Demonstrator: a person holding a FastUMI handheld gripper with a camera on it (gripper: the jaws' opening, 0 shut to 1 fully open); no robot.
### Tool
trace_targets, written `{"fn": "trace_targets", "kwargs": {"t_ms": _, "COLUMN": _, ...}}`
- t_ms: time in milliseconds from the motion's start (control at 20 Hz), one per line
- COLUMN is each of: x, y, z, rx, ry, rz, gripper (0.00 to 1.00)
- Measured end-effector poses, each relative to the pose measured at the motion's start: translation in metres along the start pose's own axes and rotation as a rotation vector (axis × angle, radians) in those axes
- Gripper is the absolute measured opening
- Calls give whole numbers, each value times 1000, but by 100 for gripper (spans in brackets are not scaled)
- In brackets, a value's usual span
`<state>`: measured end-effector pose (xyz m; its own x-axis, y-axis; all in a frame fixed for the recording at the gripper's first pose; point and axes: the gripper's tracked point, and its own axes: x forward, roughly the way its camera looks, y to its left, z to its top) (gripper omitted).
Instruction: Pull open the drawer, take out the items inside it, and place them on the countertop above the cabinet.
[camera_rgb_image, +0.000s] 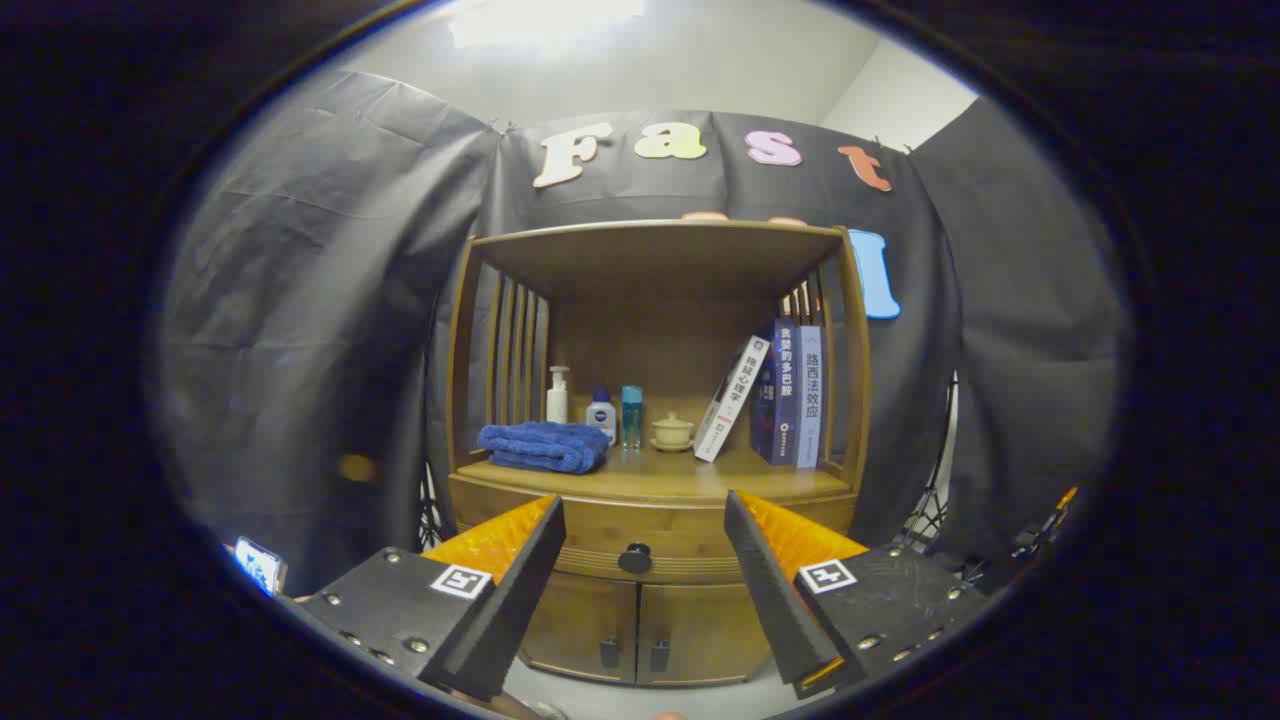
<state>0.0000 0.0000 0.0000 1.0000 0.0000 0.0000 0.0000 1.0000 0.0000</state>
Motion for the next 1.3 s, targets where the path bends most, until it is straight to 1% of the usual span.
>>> {"fn": "trace_targets", "kwargs": {"t_ms": 800, "x": -2, "y": -2, "z": 4, "rx": -1, "ry": -13, "rz": -10, "gripper": 96}}
{"fn": "trace_targets", "kwargs": {"t_ms": 1050, "x": -1, "y": 3, "z": -5, "rx": 0, "ry": 6, "rz": -3, "gripper": 96}}
{"fn": "trace_targets", "kwargs": {"t_ms": 1300, "x": 6, "y": 4, "z": -18, "rx": 7, "ry": 25, "rz": -20, "gripper": 96}}
